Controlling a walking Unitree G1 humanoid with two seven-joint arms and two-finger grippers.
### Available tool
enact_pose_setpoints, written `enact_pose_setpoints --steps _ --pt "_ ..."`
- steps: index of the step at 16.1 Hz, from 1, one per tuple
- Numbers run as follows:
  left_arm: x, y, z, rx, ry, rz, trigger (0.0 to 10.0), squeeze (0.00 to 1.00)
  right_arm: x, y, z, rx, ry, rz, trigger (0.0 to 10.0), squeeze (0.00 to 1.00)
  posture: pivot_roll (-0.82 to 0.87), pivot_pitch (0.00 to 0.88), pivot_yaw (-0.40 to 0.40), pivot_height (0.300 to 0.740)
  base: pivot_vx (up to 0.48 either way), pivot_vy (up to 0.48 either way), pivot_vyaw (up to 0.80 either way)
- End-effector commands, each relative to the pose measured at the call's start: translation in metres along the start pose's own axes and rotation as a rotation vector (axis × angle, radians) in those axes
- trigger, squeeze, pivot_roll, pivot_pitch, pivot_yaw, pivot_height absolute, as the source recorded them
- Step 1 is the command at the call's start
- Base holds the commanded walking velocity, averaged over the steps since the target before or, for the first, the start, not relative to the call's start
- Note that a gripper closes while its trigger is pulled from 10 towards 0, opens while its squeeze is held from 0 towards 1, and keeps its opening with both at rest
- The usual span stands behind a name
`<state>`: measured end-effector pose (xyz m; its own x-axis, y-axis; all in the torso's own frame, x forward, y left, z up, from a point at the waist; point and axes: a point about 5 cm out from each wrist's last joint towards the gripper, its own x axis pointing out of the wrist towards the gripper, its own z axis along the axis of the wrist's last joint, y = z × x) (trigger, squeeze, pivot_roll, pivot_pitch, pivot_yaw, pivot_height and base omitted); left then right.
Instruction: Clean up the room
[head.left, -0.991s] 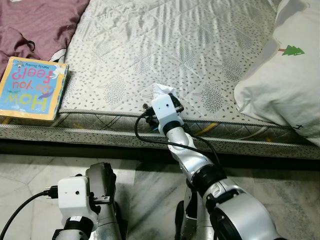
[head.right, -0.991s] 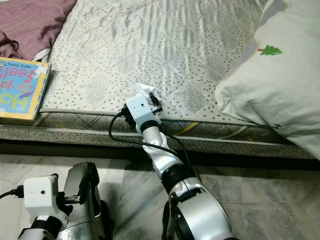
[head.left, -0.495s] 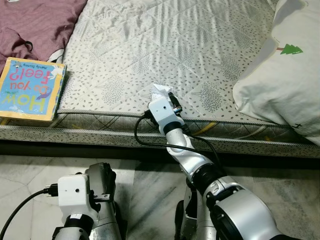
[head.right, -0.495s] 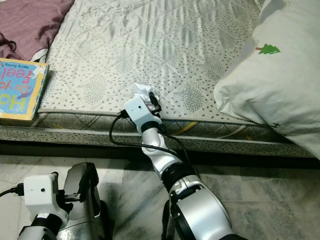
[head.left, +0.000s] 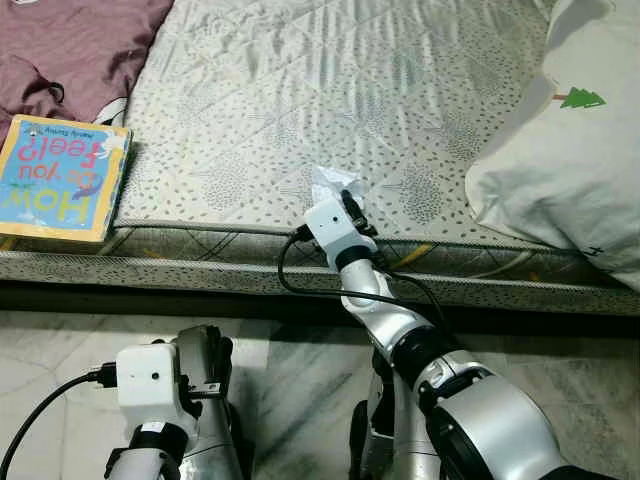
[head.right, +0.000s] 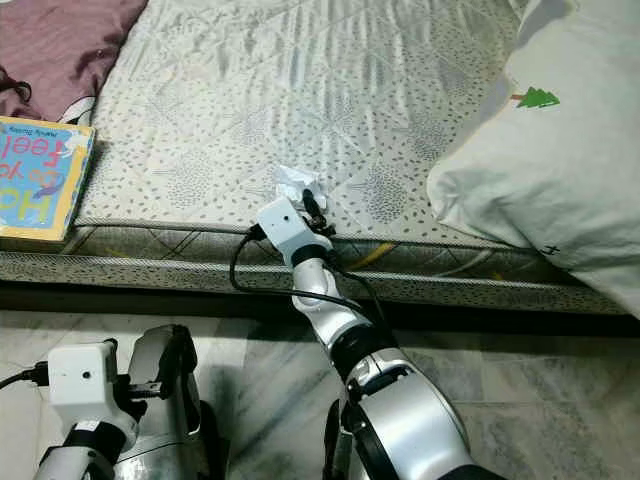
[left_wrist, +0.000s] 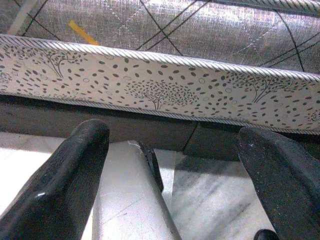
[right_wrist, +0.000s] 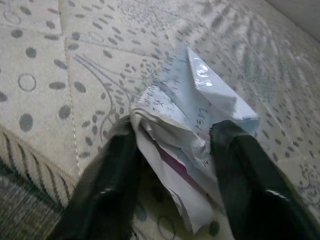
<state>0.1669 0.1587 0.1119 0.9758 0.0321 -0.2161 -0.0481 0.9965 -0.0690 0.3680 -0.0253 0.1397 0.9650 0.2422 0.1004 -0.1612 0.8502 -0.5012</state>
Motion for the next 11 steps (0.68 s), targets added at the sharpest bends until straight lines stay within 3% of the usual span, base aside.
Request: enact_pose_setpoints --steps 1,11 --pt "-0.003 0.004 -0.007 0.005 0.039 0.016 10.0 0.0 -0.002 0.003 -0.002 -0.002 0.005 0.011 0.0 0.0 0.23 0.336 -0.059 0.506 0.0 0.0 0.0" --pt "0.012 0.006 -0.008 0.007 0.027 0.015 10.0 0.0 -0.002 -0.002 -0.01 0.087 0.047 0.014 0.0 0.0 0.23 0.295 -0.057 0.506 0.0 0.0 0.0"
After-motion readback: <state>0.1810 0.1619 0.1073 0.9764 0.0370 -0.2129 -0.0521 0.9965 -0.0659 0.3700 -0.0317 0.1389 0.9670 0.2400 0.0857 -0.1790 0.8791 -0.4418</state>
